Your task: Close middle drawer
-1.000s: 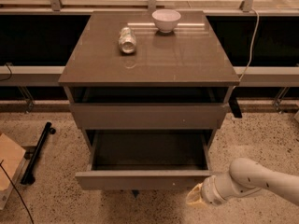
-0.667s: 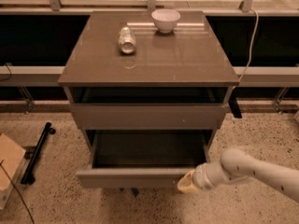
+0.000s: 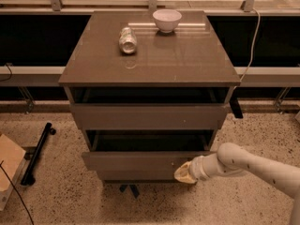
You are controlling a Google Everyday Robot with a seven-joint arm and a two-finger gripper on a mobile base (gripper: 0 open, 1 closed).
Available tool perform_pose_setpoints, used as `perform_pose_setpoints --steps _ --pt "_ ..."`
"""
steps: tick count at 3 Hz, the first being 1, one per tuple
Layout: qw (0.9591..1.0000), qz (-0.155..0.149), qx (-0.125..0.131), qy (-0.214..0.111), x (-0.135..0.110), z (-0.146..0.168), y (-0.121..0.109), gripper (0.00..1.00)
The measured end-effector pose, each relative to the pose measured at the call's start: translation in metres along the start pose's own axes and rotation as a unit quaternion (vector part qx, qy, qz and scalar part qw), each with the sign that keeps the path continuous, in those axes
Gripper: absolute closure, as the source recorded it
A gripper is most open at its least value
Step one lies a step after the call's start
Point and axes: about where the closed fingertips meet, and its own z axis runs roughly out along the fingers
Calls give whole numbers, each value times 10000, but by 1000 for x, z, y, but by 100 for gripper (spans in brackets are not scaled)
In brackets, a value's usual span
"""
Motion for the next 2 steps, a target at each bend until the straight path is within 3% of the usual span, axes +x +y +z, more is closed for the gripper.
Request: perform_pose_setpoints --steps 1,2 --pt "9994 -153 263 -190 -16 3 -30 35" --pt "9981 -247 467 -311 -25 -1 -45 13"
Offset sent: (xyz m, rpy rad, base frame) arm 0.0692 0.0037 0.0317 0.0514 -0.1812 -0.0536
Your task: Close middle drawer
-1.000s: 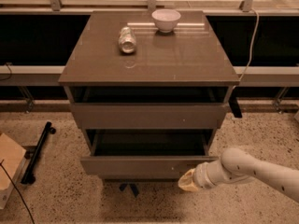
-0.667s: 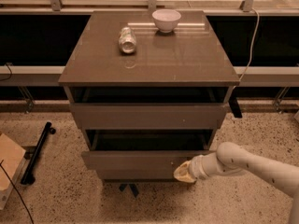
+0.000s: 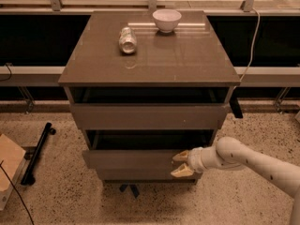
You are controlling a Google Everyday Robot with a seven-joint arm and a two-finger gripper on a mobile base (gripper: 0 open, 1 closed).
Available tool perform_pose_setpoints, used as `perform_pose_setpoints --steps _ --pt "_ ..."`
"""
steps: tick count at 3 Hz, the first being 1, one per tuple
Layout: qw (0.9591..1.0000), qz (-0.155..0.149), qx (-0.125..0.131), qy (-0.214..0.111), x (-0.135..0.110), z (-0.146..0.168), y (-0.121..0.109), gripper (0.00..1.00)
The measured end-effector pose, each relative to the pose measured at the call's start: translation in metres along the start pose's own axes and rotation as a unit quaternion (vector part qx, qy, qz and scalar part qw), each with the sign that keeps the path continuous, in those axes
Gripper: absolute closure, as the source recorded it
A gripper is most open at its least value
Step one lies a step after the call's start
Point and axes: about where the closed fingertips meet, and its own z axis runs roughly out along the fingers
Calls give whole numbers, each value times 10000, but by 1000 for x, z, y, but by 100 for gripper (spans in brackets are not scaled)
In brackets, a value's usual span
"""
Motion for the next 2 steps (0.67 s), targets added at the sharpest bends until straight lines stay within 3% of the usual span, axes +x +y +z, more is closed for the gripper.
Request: perform_pose_setpoints --steps 1,2 --pt "9999 -29 142 -92 -5 -4 -12 0" --pt "9999 -29 142 -92 -5 -4 -12 0"
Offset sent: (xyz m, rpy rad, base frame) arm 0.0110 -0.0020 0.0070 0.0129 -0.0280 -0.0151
